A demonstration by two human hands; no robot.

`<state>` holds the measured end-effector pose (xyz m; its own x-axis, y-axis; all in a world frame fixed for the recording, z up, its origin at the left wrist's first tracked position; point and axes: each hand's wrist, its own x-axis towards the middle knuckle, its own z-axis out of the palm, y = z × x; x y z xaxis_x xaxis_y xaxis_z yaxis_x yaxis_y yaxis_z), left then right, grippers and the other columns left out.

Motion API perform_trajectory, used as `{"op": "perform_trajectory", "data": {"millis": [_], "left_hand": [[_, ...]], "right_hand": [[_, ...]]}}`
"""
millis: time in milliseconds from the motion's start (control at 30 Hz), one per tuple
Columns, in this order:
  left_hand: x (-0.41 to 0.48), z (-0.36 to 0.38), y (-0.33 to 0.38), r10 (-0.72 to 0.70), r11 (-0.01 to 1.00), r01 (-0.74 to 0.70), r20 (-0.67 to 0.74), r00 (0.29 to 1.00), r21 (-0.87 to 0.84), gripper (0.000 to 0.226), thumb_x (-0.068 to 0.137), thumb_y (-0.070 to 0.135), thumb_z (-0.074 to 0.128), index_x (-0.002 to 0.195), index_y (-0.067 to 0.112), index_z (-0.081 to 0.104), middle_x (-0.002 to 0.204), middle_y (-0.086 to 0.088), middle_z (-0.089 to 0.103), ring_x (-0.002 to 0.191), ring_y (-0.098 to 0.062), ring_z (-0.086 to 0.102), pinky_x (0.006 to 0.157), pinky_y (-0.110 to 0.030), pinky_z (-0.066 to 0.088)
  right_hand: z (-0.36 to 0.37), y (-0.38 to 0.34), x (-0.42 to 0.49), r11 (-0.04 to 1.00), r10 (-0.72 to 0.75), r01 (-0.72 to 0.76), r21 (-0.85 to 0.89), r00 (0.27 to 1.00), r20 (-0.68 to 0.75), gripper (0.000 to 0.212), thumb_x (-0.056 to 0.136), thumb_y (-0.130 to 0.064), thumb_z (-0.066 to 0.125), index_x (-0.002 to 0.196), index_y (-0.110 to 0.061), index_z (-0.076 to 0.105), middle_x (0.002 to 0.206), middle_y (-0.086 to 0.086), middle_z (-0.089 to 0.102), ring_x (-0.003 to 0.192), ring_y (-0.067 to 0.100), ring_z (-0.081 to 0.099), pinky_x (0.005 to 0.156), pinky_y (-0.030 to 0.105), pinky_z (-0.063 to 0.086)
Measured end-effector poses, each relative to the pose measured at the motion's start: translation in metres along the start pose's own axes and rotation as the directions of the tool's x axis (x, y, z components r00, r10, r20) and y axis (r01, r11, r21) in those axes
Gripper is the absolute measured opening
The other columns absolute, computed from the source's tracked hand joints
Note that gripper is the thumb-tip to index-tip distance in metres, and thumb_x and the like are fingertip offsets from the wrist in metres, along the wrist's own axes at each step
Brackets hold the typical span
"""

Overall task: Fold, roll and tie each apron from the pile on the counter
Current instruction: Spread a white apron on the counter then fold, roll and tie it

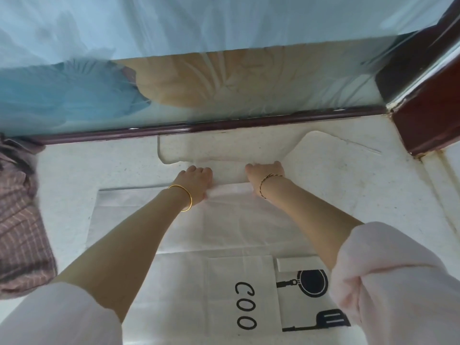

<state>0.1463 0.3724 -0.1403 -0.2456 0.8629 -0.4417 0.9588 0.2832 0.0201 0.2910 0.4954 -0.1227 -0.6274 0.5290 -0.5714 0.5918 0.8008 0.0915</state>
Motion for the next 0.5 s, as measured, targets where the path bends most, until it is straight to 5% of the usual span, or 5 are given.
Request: {"op": "perform_trajectory", "data": {"millis": [100, 200, 367, 500], "left_hand": [[0.000, -0.002, -0.001, -0.012, 0.998, 0.015, 0.054, 0.998, -0.057, 0.029, 0.087, 0.020, 0.058, 0.111, 0.012, 0.044, 0.114, -0.007, 0.051, 0.101, -0.029, 0.052, 0.084, -0.032, 0.037], [-0.003, -0.004, -0.002, -0.006, 0.980, 0.033, 0.137, 0.991, -0.196, 0.025, 0.088, 0.017, 0.056, 0.111, 0.011, 0.048, 0.114, -0.008, 0.044, 0.088, -0.030, 0.054, 0.076, -0.032, 0.041], [-0.006, -0.020, -0.014, 0.023, 0.994, 0.003, 0.222, 0.975, -0.113, 0.022, 0.085, 0.023, 0.059, 0.104, 0.013, 0.057, 0.107, -0.002, 0.052, 0.094, -0.024, 0.054, 0.076, -0.030, 0.044], [-0.004, -0.047, -0.022, -0.076, 0.997, 0.076, -0.011, 0.997, -0.035, 0.022, 0.094, 0.024, 0.047, 0.111, 0.014, 0.058, 0.113, -0.007, 0.057, 0.110, -0.027, 0.052, 0.077, -0.031, 0.041]], "right_hand": [[0.001, -0.001, 0.001, 0.997, -0.041, 0.043, -0.070, 0.999, 0.030, 0.018, 0.086, -0.007, 0.047, 0.099, -0.019, 0.049, 0.073, -0.005, 0.044, 0.078, 0.019, 0.045, 0.081, 0.032, 0.029], [0.002, 0.000, -0.002, 0.990, -0.057, 0.063, -0.124, 0.997, 0.052, 0.018, 0.085, -0.006, 0.045, 0.077, -0.022, 0.046, 0.071, -0.005, 0.042, 0.083, 0.020, 0.043, 0.081, 0.032, 0.027], [0.000, 0.016, -0.008, 0.970, -0.205, 0.178, -0.163, 0.964, -0.169, 0.023, 0.085, -0.006, 0.046, 0.070, -0.023, 0.042, 0.069, -0.007, 0.046, 0.081, 0.019, 0.043, 0.081, 0.034, 0.030], [-0.032, 0.027, -0.022, 0.985, -0.110, 0.043, -0.167, 0.902, -0.417, 0.024, 0.076, 0.004, 0.047, 0.077, -0.018, 0.040, 0.057, -0.005, 0.035, 0.058, 0.020, 0.039, 0.078, 0.033, 0.026]]}}
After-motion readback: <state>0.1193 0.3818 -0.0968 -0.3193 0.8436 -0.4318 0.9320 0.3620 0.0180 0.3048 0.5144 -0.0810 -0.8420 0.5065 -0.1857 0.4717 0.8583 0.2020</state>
